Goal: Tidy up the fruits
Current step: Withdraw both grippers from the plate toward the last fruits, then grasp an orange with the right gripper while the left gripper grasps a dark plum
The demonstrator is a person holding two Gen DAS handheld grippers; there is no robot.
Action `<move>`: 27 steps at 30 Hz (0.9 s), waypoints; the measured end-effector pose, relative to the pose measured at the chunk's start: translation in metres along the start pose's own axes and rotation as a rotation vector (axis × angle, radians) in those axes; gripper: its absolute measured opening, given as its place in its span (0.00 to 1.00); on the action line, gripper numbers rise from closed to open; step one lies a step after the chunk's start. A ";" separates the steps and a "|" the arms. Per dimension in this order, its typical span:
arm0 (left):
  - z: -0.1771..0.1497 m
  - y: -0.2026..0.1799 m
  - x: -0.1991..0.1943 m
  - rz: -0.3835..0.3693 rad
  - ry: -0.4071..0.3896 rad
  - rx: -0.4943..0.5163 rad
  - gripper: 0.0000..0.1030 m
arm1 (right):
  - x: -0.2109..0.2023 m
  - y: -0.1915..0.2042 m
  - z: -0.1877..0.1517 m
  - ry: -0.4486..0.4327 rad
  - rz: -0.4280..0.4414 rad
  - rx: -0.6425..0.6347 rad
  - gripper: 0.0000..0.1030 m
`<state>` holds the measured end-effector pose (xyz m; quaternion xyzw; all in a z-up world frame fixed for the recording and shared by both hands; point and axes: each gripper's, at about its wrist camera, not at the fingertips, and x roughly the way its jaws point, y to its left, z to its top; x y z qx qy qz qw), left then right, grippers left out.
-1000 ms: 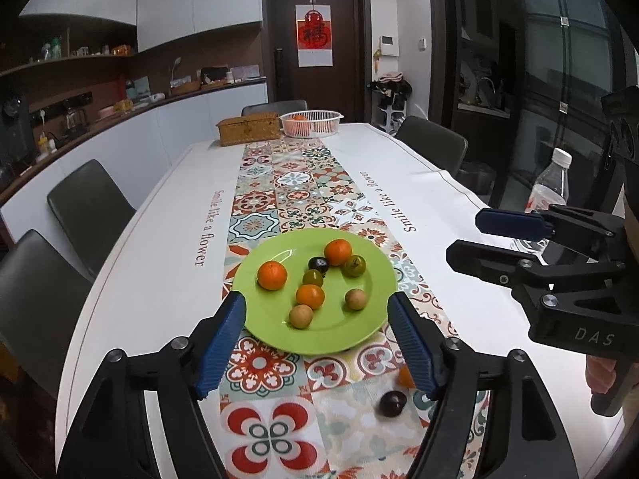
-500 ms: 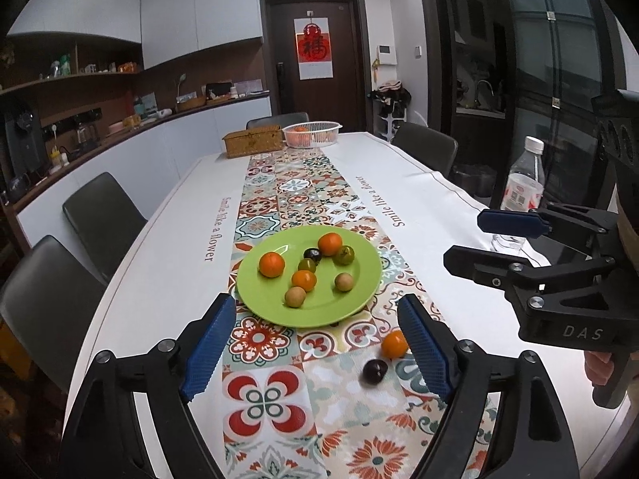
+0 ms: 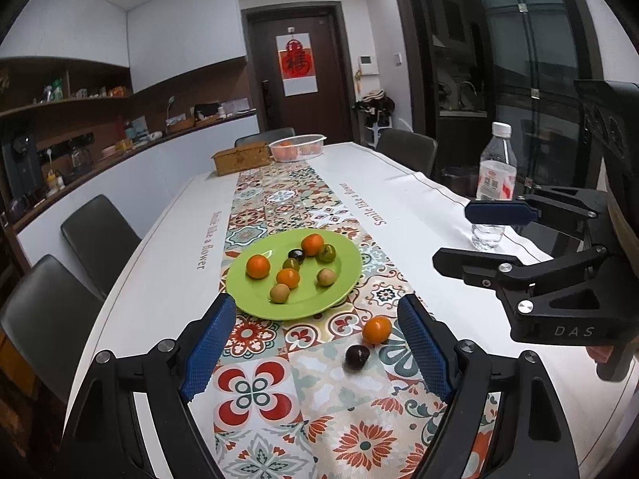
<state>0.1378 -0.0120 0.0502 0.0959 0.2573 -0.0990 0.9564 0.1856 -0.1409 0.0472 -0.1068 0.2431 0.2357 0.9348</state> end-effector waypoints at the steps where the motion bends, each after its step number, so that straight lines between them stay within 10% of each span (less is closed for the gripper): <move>1: -0.002 -0.001 0.000 -0.004 -0.005 0.006 0.80 | 0.000 0.001 -0.002 -0.001 0.004 -0.011 0.58; 27: -0.054 -0.014 0.081 -0.159 0.185 0.054 0.63 | 0.083 0.009 -0.053 0.196 0.114 -0.272 0.57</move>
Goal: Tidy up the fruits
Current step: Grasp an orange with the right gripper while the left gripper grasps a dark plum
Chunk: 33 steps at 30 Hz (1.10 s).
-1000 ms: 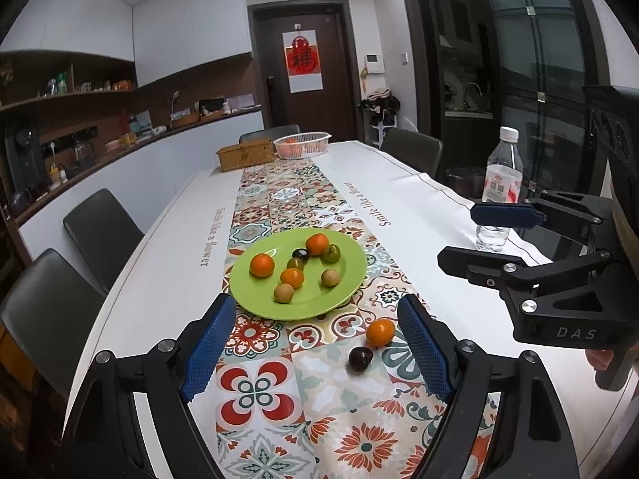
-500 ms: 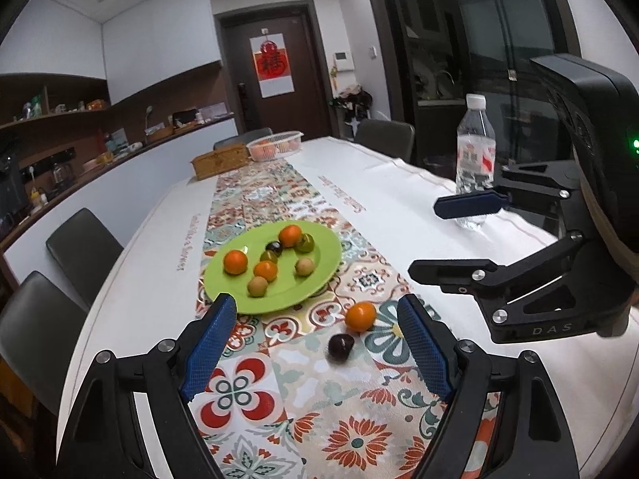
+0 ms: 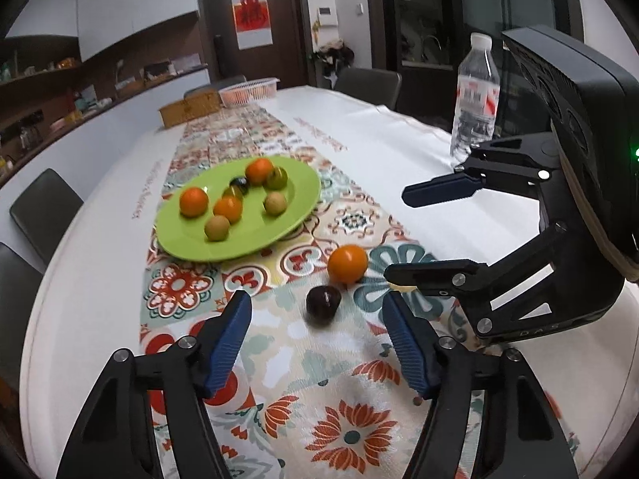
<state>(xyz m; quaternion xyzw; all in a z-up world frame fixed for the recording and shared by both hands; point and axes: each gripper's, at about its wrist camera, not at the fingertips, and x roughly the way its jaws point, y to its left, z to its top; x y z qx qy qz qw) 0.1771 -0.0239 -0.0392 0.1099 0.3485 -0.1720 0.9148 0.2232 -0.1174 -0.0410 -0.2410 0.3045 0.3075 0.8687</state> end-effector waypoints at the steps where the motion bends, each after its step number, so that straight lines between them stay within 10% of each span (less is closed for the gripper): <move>1: -0.001 0.001 0.005 -0.005 0.010 0.002 0.62 | 0.005 0.001 -0.001 0.010 0.007 -0.010 0.57; 33: 0.004 0.022 0.060 -0.137 0.122 -0.092 0.26 | 0.067 -0.006 0.001 0.116 0.130 -0.046 0.45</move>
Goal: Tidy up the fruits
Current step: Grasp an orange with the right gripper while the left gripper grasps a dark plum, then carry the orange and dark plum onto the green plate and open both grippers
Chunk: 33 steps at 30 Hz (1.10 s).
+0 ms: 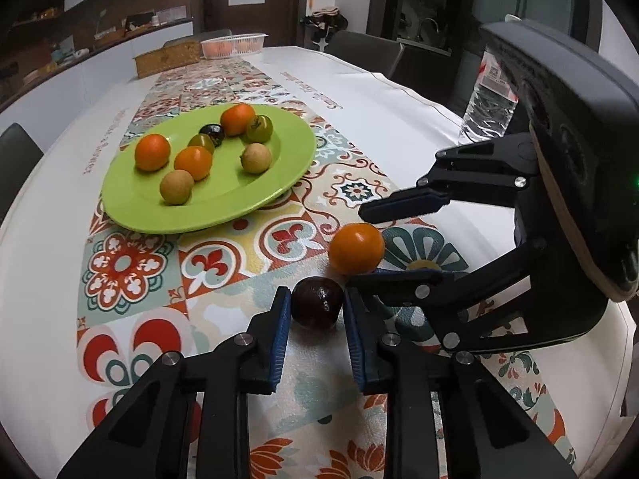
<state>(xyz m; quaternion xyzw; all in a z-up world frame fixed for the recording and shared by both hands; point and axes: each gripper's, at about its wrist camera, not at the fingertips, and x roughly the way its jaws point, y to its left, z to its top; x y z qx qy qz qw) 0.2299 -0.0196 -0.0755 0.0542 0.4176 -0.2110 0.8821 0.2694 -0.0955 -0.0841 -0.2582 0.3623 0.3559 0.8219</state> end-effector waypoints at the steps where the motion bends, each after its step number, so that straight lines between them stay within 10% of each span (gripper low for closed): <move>1: 0.000 0.001 0.000 0.003 0.000 -0.004 0.26 | 0.001 0.000 0.001 0.000 0.005 0.004 0.43; 33: 0.002 -0.002 -0.090 0.117 -0.177 -0.071 0.26 | -0.071 0.014 0.019 -0.134 -0.061 0.207 0.37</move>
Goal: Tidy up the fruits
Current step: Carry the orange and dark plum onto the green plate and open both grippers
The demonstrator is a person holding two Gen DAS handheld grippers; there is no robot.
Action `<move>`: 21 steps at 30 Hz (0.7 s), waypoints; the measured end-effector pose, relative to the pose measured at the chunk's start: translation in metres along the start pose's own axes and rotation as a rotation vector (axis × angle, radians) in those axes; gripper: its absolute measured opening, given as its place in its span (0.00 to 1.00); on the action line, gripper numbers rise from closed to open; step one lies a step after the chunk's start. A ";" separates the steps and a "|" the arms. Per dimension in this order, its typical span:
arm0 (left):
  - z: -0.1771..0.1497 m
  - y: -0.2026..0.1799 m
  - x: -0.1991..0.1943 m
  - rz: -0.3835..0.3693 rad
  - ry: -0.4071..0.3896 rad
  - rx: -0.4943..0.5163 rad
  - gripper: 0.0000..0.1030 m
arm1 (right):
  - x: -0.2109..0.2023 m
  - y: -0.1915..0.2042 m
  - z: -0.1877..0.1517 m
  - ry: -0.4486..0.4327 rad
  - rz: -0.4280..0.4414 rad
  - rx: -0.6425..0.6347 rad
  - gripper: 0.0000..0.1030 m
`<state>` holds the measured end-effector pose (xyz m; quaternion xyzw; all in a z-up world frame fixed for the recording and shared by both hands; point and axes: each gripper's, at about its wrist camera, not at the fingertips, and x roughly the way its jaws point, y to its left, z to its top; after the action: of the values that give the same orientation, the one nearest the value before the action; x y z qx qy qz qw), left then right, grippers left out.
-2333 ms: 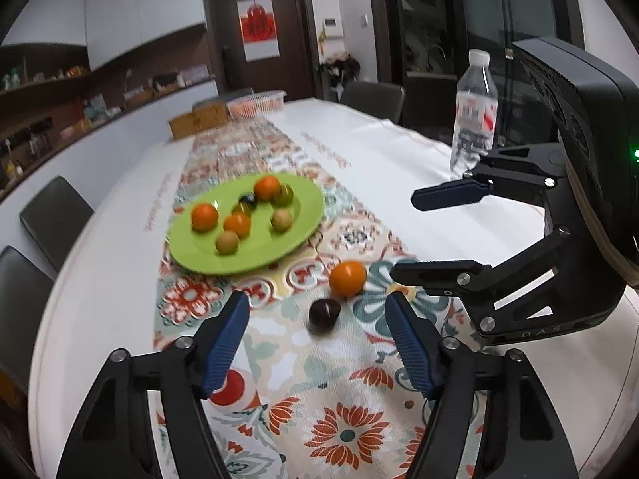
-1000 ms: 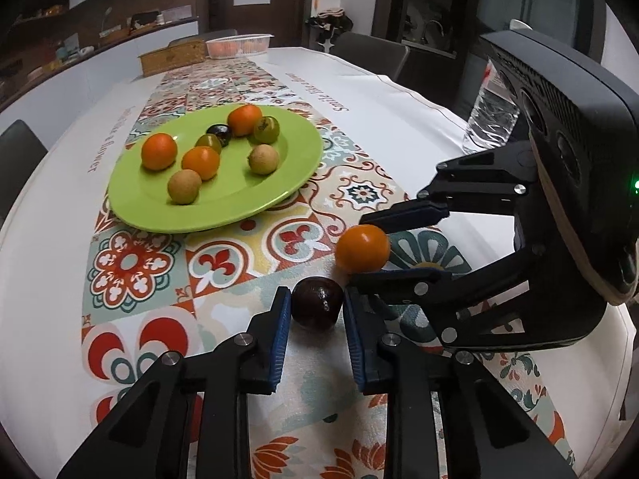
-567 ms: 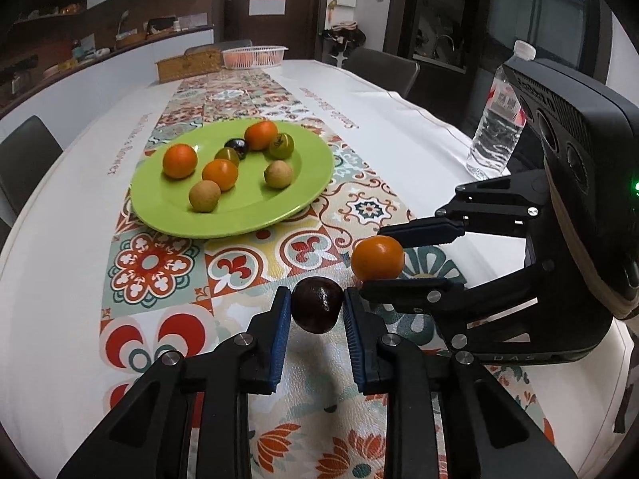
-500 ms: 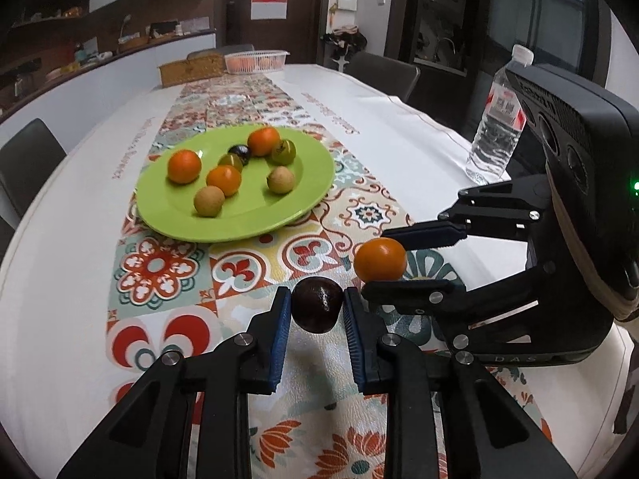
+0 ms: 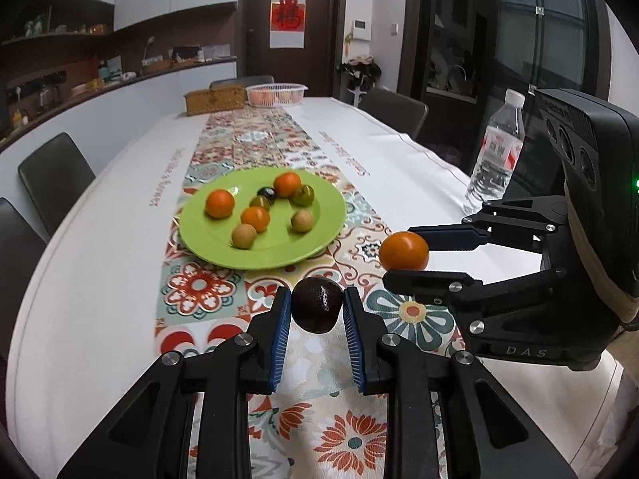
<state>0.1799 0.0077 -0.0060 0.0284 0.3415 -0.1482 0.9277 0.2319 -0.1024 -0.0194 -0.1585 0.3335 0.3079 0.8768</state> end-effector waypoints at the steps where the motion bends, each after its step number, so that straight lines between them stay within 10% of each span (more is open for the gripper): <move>1: 0.001 0.000 -0.003 0.005 -0.006 0.000 0.26 | -0.004 0.001 0.002 -0.010 -0.007 0.005 0.37; 21: 0.046 0.021 -0.028 0.045 -0.112 -0.038 0.26 | -0.035 -0.008 0.043 -0.134 -0.089 0.139 0.37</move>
<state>0.1943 0.0276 0.0467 0.0104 0.2912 -0.1221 0.9488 0.2376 -0.1029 0.0363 -0.0910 0.2872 0.2546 0.9189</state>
